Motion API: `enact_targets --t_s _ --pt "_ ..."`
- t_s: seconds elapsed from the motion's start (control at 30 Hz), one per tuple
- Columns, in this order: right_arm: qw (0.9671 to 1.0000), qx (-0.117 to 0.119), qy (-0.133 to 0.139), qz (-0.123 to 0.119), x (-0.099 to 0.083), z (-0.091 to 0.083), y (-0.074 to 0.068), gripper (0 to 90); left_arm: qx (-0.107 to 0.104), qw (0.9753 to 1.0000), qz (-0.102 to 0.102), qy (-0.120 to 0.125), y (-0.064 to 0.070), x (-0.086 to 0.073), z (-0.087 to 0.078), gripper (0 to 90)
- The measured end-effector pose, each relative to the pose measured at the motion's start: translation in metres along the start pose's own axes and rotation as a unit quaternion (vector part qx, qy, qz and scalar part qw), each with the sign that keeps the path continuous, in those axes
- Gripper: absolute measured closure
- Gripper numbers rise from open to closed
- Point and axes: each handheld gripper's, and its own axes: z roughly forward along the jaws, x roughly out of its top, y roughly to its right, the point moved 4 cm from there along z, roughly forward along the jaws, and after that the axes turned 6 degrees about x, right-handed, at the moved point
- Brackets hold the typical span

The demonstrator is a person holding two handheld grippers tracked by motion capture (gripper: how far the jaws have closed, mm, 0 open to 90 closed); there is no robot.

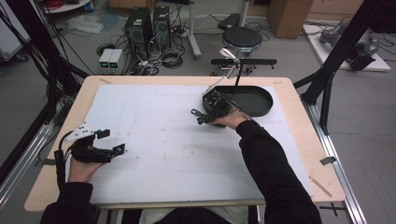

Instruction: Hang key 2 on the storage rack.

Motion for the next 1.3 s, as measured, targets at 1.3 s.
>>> enact_targets --t_s 1.3 --pt "0.9976 -0.062 -0.027 0.009 0.0 0.04 0.01 26.2 -0.003 1.0 0.004 -0.006 0.0 -0.001 0.004 5.2"
